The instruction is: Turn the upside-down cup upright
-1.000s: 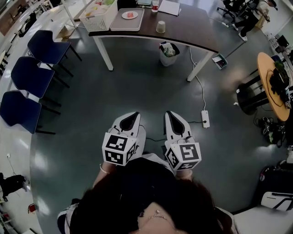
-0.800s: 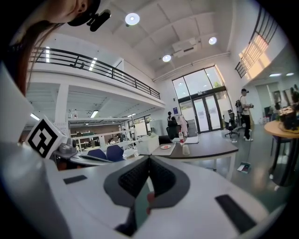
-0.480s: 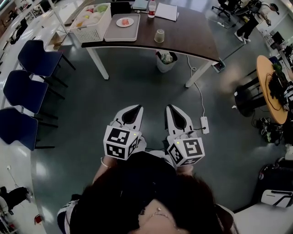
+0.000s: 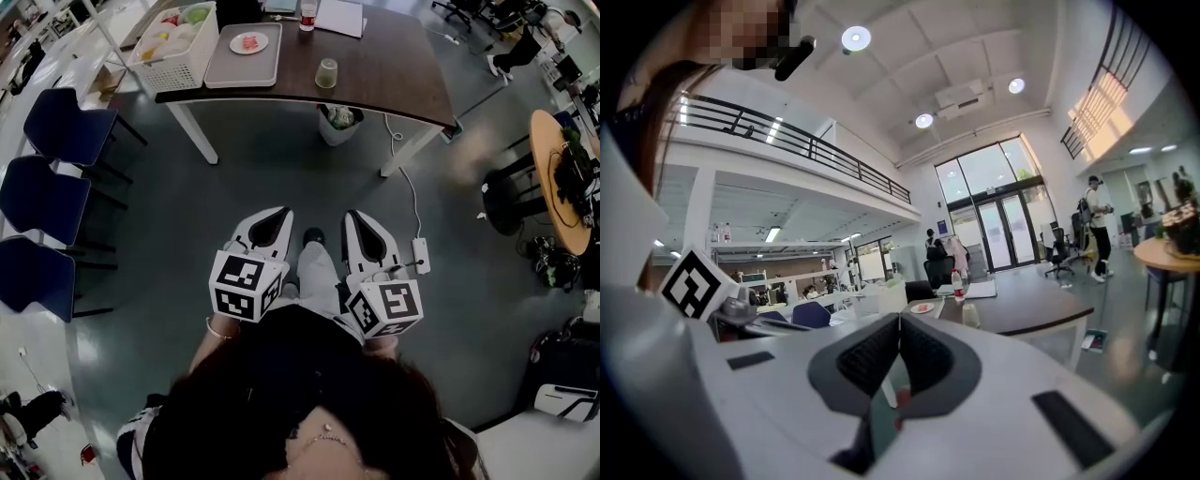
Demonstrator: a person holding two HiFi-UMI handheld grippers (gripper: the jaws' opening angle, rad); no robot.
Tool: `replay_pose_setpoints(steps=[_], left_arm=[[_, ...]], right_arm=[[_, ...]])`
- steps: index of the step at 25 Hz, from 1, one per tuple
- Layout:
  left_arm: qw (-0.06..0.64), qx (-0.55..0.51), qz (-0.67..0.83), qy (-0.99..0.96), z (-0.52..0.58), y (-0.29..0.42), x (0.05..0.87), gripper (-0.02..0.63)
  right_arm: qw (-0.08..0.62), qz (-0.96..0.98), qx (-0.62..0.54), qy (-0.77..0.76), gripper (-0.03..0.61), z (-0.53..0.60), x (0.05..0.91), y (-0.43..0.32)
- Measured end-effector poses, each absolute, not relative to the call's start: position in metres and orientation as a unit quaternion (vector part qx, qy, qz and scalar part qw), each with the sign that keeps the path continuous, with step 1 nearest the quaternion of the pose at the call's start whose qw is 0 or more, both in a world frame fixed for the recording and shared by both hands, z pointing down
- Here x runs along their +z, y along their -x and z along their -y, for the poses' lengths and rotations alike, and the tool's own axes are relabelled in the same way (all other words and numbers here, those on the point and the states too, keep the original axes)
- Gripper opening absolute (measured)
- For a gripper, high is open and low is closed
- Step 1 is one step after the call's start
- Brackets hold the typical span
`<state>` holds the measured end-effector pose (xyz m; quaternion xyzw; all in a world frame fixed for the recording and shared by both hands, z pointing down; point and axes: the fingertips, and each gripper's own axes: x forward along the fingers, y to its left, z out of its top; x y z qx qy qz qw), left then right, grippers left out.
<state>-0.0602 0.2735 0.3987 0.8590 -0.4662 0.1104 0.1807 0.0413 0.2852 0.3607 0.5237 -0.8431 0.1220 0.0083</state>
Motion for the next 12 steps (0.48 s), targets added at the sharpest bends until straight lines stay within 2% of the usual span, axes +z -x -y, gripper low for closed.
replay_pose_setpoints(steps=[12], left_arm=[[0.177,0.117,0.479,-0.852,-0.141,0.039,0.404,0.002]], right_arm=[[-0.006,0.855,0.123,-0.504,0.017,-0.142,0.363,-0.065]])
